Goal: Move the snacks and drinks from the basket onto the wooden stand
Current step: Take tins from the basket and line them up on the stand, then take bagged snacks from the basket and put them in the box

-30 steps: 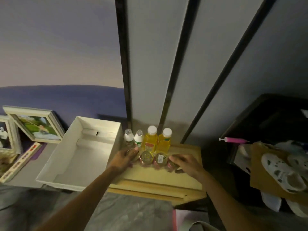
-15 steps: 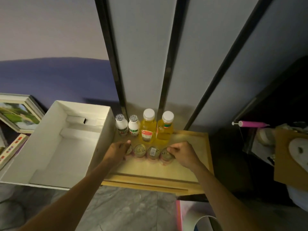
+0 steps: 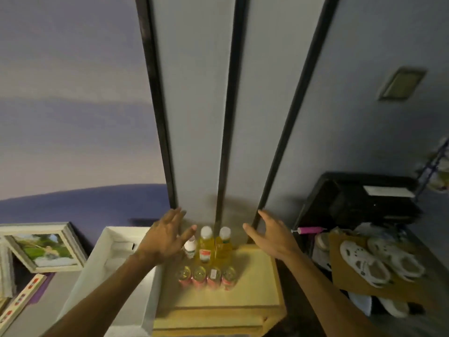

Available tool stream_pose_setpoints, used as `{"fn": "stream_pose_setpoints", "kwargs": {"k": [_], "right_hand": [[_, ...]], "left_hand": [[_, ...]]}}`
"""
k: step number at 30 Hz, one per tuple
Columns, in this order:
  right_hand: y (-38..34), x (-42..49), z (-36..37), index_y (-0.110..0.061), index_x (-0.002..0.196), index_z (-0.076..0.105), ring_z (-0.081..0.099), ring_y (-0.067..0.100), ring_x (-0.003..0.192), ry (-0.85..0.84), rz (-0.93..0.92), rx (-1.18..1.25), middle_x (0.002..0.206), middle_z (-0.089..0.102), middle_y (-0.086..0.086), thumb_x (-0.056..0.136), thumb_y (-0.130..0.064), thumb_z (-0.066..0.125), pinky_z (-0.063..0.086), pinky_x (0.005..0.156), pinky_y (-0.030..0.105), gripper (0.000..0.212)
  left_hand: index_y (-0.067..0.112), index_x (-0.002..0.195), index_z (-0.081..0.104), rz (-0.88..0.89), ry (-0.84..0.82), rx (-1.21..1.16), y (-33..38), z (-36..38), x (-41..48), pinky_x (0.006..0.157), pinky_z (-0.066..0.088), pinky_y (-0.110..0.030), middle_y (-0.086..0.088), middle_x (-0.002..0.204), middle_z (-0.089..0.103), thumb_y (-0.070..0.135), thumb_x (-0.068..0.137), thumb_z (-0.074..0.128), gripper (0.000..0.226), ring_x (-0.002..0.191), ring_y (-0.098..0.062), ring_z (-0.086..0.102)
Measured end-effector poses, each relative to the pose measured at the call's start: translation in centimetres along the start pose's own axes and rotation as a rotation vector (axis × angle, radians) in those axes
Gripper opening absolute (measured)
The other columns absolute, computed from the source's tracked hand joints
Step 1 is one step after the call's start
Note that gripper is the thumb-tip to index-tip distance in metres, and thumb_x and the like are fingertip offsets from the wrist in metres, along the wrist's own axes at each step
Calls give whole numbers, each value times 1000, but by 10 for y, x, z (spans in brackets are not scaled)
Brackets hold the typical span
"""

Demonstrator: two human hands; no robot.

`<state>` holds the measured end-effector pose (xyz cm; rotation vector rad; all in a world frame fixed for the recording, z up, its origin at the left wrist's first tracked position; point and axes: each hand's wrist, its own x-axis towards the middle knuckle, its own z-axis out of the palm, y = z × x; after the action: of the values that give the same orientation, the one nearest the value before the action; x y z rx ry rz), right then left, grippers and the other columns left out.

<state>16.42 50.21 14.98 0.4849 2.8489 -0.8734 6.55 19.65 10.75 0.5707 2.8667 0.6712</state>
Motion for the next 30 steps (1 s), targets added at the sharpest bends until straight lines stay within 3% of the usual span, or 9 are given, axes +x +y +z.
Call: {"fn": "stream_pose_setpoints", "kwargs": {"k": [6,11,17,21,30], "right_hand": [[-87,-52,-137,-23,173,9,5,26,167,136,-43,-113,181,1,0,92,-89,43,20,130,53,110],[-136,-95,-198,-22,173,5,6,25,167,248,-58,-119,181,-1,0,89,-92,41,20,130,52,116],[-165,-114,-217,-20,173,10,18,24,165,326,-115,-98,181,10,2,88,-93,40,25,129,47,116],[-188,-117,-210,-18,173,13,22,26,164,337,-187,-119,180,15,4,90,-91,38,28,130,46,114],[-297,-113,-162,-16,172,17,30,28,161,182,-510,-167,178,21,5,95,-83,46,32,126,44,106]], "left_hand": [[27,165,22,154,130,32,73,-176,-11,127,25,-52,-2,173,22,98,80,20,111,157,-27,28],[26,165,23,185,197,52,106,-272,-26,124,29,-51,-3,171,29,94,85,28,105,152,-31,36],[26,165,26,199,246,34,112,-314,-55,124,31,-50,-3,171,29,101,76,21,116,153,-30,36],[26,165,25,177,316,74,101,-327,-80,125,27,-49,-2,172,27,90,88,29,101,155,-27,31],[24,164,29,-123,470,108,34,-358,-194,123,30,-53,-3,170,32,95,80,20,111,152,-27,36]]}}
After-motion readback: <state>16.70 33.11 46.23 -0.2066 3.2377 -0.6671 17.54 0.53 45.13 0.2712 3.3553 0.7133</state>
